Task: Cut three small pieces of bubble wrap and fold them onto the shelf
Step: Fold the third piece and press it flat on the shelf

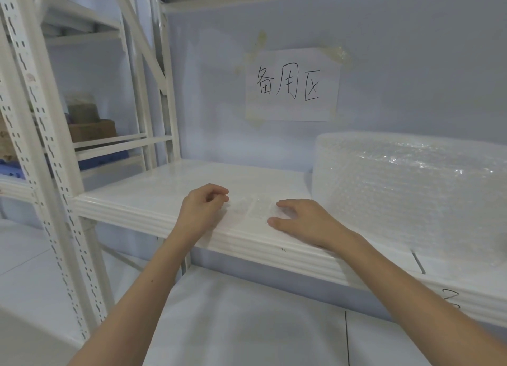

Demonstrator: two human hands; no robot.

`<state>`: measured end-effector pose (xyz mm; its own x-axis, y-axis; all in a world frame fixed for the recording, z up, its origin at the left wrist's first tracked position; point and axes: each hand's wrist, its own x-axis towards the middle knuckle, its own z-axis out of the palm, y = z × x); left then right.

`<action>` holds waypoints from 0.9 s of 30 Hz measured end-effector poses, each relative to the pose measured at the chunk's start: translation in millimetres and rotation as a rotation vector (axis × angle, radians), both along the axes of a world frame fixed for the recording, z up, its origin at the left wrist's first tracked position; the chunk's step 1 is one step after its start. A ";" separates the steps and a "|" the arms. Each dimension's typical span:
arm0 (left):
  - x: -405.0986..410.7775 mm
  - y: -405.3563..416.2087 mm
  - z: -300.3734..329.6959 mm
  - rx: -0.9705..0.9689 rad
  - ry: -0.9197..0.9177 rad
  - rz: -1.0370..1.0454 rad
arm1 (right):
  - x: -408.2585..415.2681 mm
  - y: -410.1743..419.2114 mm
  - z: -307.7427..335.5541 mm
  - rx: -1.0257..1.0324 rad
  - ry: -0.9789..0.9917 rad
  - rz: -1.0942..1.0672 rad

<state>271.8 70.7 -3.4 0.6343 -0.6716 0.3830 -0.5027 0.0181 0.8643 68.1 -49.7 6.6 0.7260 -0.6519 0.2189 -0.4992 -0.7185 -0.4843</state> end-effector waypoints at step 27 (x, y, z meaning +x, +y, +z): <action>3.8 -2.7 4.2 0.362 -0.379 -0.175 | -6.4 3.3 -3.4 0.031 -0.035 0.023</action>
